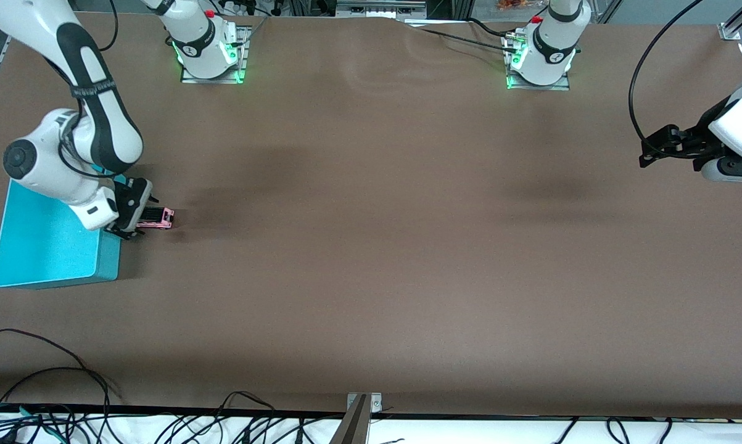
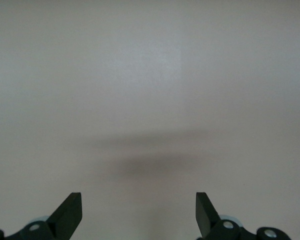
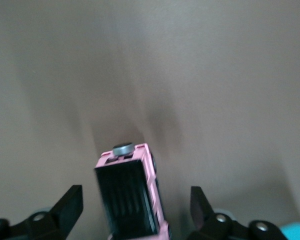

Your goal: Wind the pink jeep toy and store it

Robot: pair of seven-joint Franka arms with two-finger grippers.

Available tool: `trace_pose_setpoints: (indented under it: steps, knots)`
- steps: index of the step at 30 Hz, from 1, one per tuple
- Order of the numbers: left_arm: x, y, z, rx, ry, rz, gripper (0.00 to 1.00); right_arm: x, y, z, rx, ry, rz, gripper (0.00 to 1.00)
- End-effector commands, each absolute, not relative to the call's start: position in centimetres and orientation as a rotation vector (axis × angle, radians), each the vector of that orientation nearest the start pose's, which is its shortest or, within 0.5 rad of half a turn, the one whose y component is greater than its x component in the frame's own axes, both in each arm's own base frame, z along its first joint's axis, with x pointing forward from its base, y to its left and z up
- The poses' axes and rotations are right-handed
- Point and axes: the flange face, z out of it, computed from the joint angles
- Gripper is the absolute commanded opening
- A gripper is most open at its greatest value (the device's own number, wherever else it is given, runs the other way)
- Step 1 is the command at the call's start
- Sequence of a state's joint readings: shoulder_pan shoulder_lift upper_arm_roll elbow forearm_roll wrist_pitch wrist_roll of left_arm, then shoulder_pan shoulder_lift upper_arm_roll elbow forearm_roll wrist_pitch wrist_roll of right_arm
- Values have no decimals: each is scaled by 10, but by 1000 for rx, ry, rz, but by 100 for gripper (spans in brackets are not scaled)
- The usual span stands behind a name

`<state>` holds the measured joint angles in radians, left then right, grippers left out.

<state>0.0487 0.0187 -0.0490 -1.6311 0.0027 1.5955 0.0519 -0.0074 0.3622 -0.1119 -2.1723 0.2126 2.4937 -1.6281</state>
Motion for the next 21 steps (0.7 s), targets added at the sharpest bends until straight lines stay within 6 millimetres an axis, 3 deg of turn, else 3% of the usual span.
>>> trace_pose_setpoints:
  steps: [1, 3, 5, 9, 12, 21]
  knots:
    - [554, -1, 592, -3155, 62, 104, 100, 566, -68, 208, -2337, -1954, -108, 90]
    - [554, -1, 592, -3155, 65, 106, 100, 566, -68, 207, -2333, -1957, -107, 88]
    - [554, -1, 593, -3155, 62, 104, 100, 565, -68, 205, -2333, -1953, -104, 79]
    - [554, 1, 594, -3155, 55, 101, 100, 565, -68, 209, -2337, -1943, -105, 22]
    - [555, 1, 595, -3154, 57, 94, 100, 566, -67, 223, -2360, -1935, -132, 0]
    - [557, 8, 591, -3155, 50, 106, 100, 579, -64, 261, -2356, -1964, -194, 0]
